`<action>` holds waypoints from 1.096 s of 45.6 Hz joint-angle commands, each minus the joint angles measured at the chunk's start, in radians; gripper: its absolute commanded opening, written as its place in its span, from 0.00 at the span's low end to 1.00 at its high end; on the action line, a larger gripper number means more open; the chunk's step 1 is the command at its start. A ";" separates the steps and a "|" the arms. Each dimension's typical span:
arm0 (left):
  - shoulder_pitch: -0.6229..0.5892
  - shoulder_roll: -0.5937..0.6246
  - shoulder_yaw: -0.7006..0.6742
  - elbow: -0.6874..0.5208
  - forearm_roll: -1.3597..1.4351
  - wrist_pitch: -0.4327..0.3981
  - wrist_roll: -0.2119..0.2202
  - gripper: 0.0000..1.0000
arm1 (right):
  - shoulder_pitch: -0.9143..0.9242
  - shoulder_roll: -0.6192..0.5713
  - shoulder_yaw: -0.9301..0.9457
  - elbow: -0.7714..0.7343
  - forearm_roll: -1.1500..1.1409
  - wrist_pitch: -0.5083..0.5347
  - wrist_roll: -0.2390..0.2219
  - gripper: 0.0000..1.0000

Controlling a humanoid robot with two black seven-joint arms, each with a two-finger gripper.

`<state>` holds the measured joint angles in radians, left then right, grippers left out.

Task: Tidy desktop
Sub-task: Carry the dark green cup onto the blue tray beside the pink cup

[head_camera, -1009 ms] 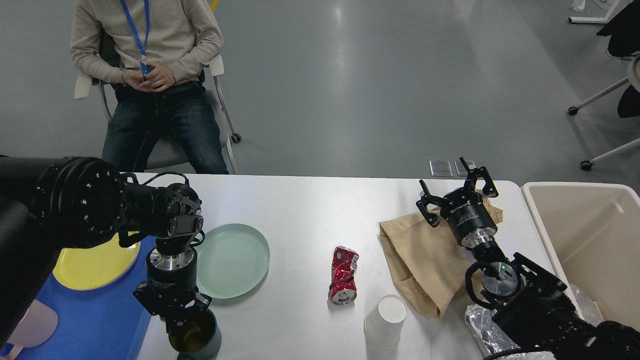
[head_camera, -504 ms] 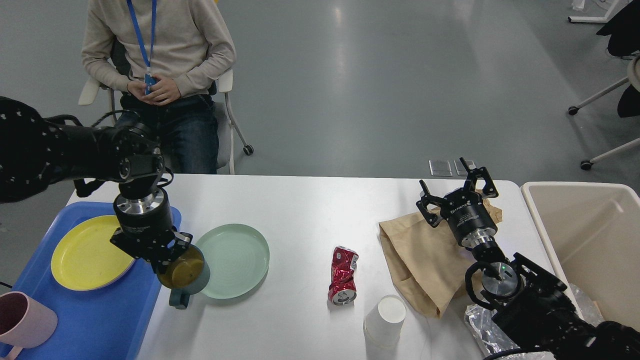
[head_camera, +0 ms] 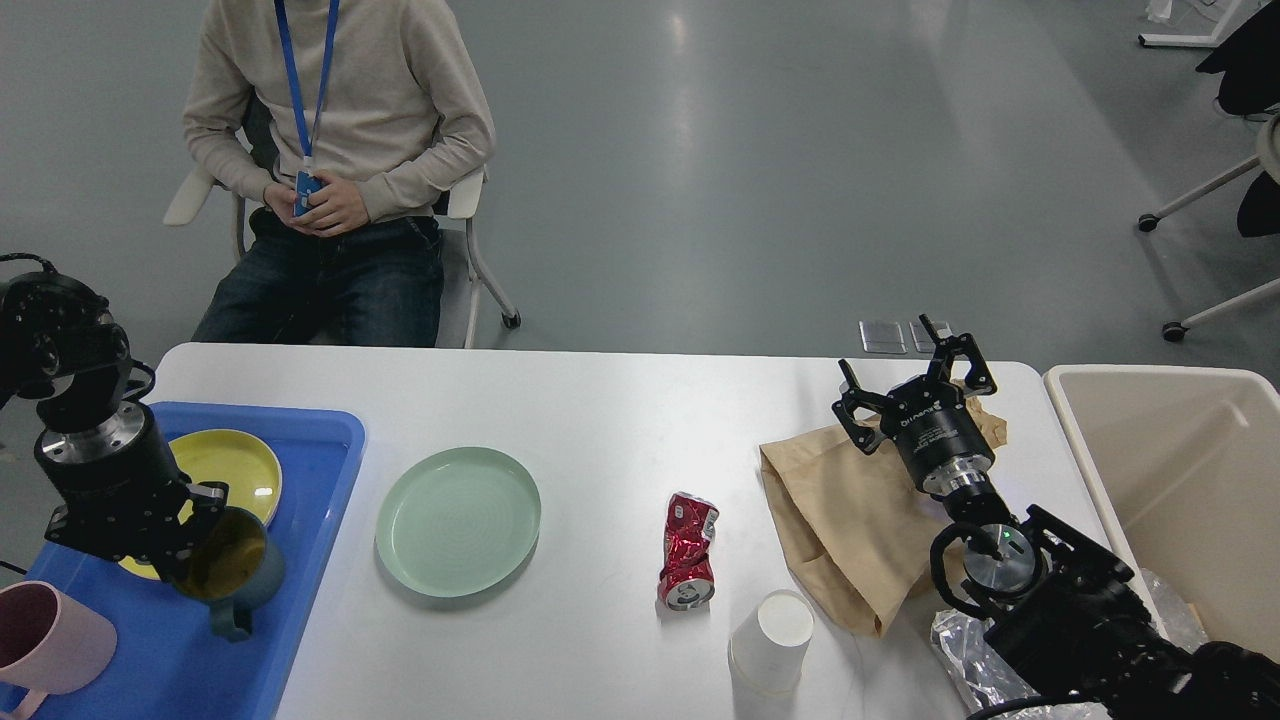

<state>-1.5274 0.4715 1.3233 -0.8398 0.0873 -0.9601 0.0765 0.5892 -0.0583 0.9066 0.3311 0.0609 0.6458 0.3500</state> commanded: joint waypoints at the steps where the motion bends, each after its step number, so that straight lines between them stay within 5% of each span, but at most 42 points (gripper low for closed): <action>1: 0.045 0.022 0.002 0.010 0.000 0.000 0.000 0.00 | 0.000 0.000 0.000 0.000 0.000 0.000 0.000 1.00; 29: 0.141 0.010 -0.009 0.061 0.000 0.000 -0.007 0.07 | 0.000 0.000 0.000 0.000 0.000 0.000 0.000 1.00; 45: 0.141 0.009 -0.003 0.065 0.000 0.000 -0.011 0.39 | 0.000 0.000 0.000 0.000 0.000 0.000 0.000 1.00; 50: 0.133 0.009 0.007 0.065 0.000 0.000 -0.011 0.59 | 0.000 0.000 0.000 0.000 0.000 0.000 0.000 1.00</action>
<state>-1.3868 0.4801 1.3208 -0.7746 0.0874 -0.9600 0.0661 0.5891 -0.0583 0.9066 0.3314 0.0613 0.6458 0.3497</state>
